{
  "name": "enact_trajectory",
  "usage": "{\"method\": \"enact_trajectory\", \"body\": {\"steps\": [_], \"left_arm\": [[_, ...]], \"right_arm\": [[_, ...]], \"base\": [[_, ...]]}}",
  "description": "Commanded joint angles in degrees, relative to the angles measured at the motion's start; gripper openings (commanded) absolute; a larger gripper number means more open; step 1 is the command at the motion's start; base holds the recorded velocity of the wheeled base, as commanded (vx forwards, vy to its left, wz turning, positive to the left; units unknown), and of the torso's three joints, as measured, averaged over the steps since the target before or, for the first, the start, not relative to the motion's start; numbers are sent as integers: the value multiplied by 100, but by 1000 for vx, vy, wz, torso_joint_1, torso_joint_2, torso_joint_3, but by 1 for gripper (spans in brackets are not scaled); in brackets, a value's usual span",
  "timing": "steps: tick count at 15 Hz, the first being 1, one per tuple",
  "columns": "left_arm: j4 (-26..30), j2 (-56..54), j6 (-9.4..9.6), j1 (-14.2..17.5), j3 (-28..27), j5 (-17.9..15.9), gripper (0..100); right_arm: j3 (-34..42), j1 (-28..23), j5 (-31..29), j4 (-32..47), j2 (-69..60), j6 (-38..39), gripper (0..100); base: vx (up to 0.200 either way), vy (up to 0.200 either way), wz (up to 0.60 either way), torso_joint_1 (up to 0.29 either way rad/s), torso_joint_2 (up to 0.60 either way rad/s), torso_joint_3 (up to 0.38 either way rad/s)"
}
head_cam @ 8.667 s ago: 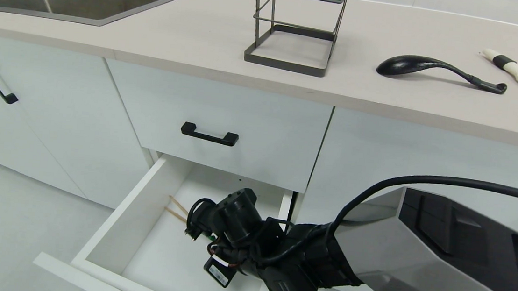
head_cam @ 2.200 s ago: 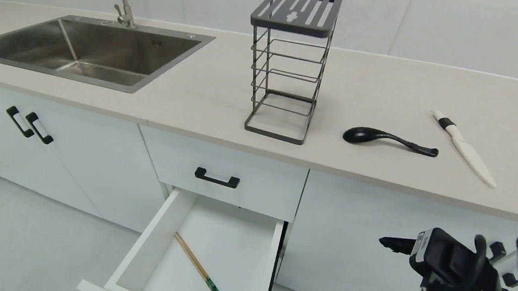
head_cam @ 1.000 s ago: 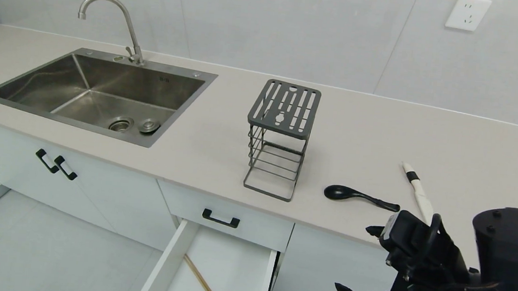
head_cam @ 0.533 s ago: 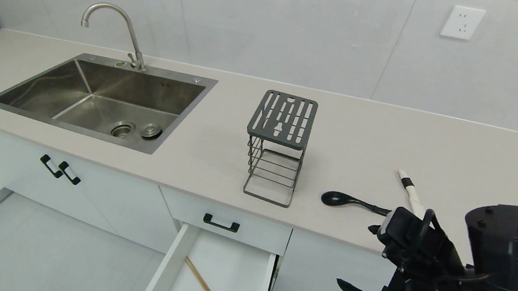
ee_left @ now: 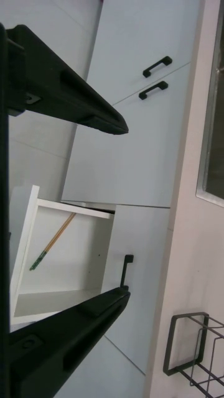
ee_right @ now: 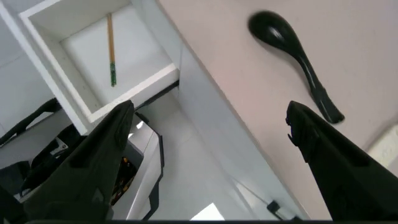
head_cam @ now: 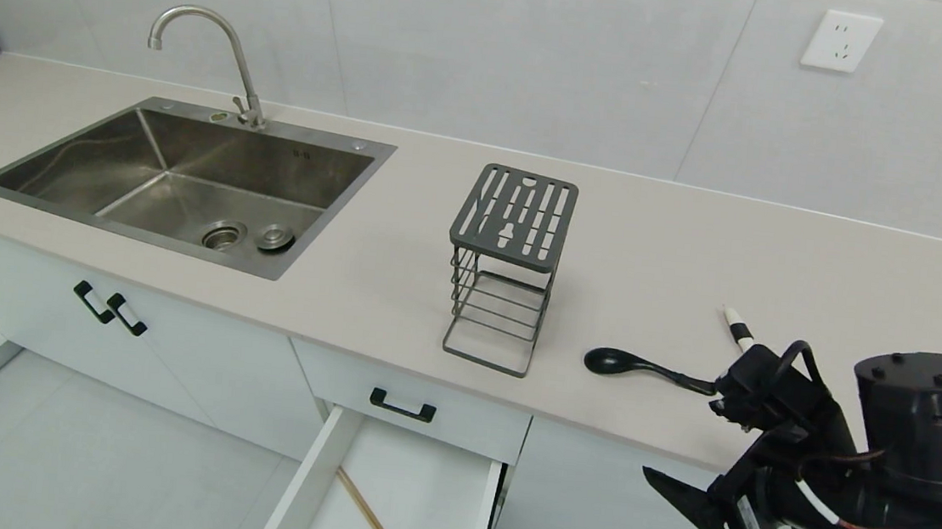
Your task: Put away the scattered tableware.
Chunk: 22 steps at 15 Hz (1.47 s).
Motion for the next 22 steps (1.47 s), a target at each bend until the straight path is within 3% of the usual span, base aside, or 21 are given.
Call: {"method": "enact_trajectory", "body": {"steps": [1,5,13,14,16,19,22], "left_arm": [[-1,7,-3,1,0,0,100],[-1,7,-3,1,0,0,100],[-1,7,-3,1,0,0,100],[-1,7,-3,1,0,0,100],[-1,7,-3,1,0,0,100],[-1,7,-3,1,0,0,100],[-1,7,-3,1,0,0,100]], "right_arm": [[25,-290,-26,8,104,89,100],[87,-387,272,34,78,564,100],[17,-1011,536,43,-19,459,100],[-238,-1301,686,61,-10,318,100],[-933,-1978,1652,175,245,-403,100],[-537,-2338,1898,43,896,-1097,100],[-502,-2356,2118,-80,975,-1185,100]], "base": [[0,0,0,0,0,0],[0,0,0,0,0,0],[0,0,0,0,0,0],[0,0,0,0,0,0],[0,0,0,0,0,0],[0,0,0,0,0,0],[0,0,0,0,0,0]]}}
